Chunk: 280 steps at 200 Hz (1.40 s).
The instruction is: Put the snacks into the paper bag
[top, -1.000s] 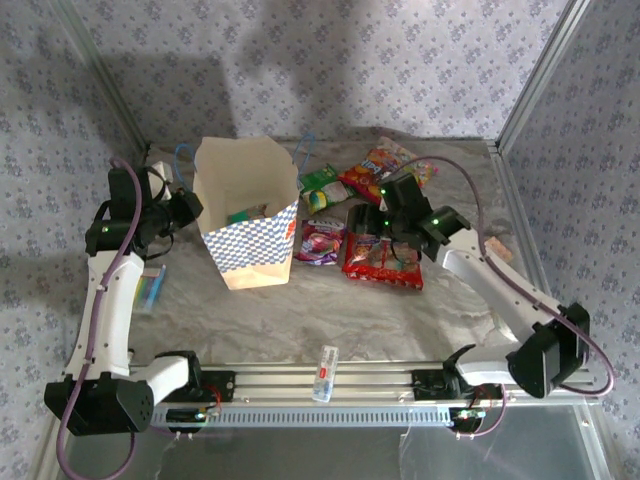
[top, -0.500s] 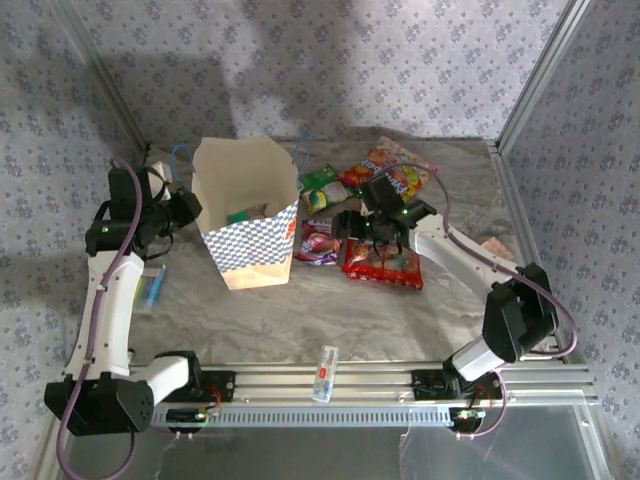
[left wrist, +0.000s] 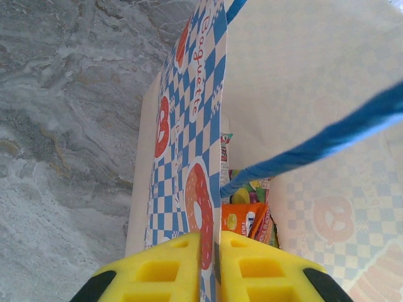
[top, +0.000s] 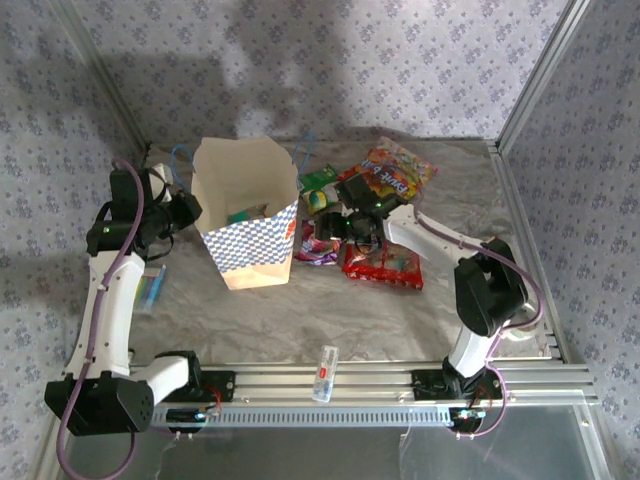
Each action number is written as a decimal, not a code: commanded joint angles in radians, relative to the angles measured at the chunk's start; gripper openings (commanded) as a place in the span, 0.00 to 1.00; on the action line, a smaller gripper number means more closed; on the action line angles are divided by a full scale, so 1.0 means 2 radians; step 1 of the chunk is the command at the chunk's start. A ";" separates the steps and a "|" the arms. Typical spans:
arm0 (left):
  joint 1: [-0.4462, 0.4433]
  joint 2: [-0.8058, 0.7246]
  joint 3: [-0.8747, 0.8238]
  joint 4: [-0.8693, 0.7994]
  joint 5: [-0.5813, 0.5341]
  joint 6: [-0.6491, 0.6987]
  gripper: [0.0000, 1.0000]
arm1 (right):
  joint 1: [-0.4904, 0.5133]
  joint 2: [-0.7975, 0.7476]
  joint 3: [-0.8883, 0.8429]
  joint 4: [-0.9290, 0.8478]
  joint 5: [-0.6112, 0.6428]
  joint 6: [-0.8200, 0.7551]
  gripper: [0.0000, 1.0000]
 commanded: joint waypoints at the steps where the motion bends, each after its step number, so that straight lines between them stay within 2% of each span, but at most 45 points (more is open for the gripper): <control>1: 0.004 -0.005 -0.004 -0.010 -0.007 0.009 0.15 | 0.004 0.018 0.021 -0.013 -0.003 0.007 0.78; 132: 0.004 -0.007 -0.013 -0.010 -0.009 0.011 0.18 | 0.010 0.079 0.031 -0.006 -0.020 0.047 0.84; 206: 0.004 -0.008 -0.013 -0.010 -0.009 0.012 0.18 | 0.016 0.108 0.028 0.003 -0.030 0.057 0.84; 280: 0.003 -0.009 -0.015 -0.010 -0.011 0.013 0.18 | 0.022 0.125 0.026 -0.007 -0.011 0.053 0.81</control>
